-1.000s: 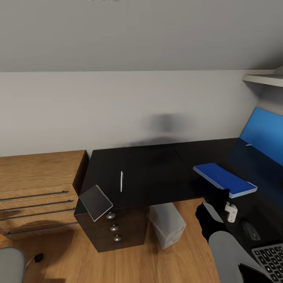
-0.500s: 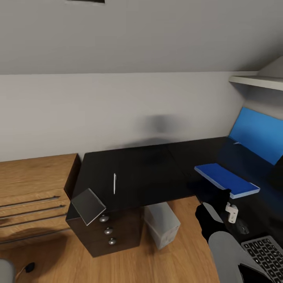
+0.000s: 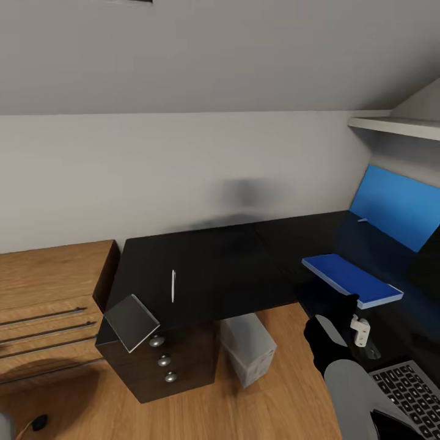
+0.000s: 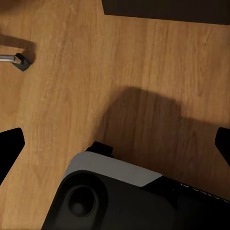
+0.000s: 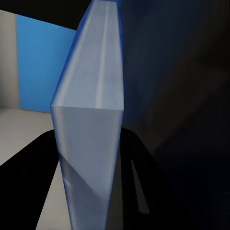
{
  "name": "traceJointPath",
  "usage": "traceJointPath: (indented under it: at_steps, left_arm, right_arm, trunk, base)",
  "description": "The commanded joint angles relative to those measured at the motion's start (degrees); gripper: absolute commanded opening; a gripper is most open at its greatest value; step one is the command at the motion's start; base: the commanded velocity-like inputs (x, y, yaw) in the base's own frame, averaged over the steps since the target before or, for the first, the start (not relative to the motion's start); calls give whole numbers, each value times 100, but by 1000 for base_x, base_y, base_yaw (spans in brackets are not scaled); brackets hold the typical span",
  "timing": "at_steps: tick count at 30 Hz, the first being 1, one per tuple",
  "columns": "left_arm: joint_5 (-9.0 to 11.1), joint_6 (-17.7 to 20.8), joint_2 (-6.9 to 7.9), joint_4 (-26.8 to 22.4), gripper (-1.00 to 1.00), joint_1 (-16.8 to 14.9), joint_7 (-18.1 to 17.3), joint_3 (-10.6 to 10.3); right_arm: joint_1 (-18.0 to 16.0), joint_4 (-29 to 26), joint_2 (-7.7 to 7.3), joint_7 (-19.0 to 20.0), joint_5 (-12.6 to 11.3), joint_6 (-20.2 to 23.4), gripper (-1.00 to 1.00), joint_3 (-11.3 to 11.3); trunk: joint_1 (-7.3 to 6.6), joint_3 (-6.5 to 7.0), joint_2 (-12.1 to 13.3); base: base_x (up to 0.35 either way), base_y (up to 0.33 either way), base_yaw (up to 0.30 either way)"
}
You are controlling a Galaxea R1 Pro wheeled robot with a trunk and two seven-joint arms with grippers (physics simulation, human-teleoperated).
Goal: In the bedroom, organize the workspace by keeping the computer under the desk, ensuring the monitor is on the desk, placing the keyboard on the desk next to the monitor, placing the mouse on the desk next to the keyboard, moving the folder from the swivel chair onto the desk next to the mouse, stacking the notebook on top of the folder with the pen on top of the notebook, and positioning the swivel chair next to the desk.
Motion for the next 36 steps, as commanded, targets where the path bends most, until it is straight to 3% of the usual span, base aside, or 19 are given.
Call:
traceJointPath:
  at_steps: [1, 23, 26, 29, 31, 33, 34, 35, 36]
  left_arm:
    - [24, -18, 3, -1, 100, -4, 43, -49]
    - [24, -15, 13, -10, 100, -4, 30, -53]
    - [18, -13, 33, -196, 100, -4, 33, -37]
    - [17, 69, 89, -998, 100, -1, 68, -20]
    - [11, 370, 173, -1738, 100, 1, 223, -27]
    - [8, 1394, 312, -2959, 100, -1, 731, -30]
    - [15, 2225, 410, -3915, 100, 1, 1139, -31]
    - [22, 2509, 448, -4243, 100, 5, 1278, -31]
    - [39, 3051, 517, -4860, 100, 24, 1546, -31]
  right_arm:
    - [-5, -1, 5, 60, -52, 5, -100, -18]
    - [-5, 2, 40, 60, -70, 39, -100, -9]
    - [-5, 2, 40, 60, -70, 42, -100, -9]
    - [-5, 2, 42, 60, -70, 43, -100, -9]
    - [-5, 2, 61, 60, -70, 43, -100, -9]
    - [-5, -3, 76, 60, -70, 43, -100, -9]
    - [-5, -4, 80, 60, -70, 43, -100, -9]
    - [-5, -5, 81, 60, -70, 43, -100, -9]
    - [-5, -5, 82, 60, -70, 43, -100, -9]
  trunk:
    - [23, -24, -45]
    - [506, -419, -928]
    - [572, -473, -1048]
    - [638, -527, -1168]
    - [682, -563, -1248]
    - [726, -598, -1329]
    - [748, -616, -1369]
    - [770, -634, -1409]
    - [770, -634, -1409]
  base:
    - [0, 0, 0]
    - [0, 0, 0]
    - [0, 0, 0]
    - [0, 0, 0]
    - [0, 0, 0]
    - [0, 0, 0]
    - [0, 0, 0]
    - [0, 0, 0]
    - [0, 0, 0]
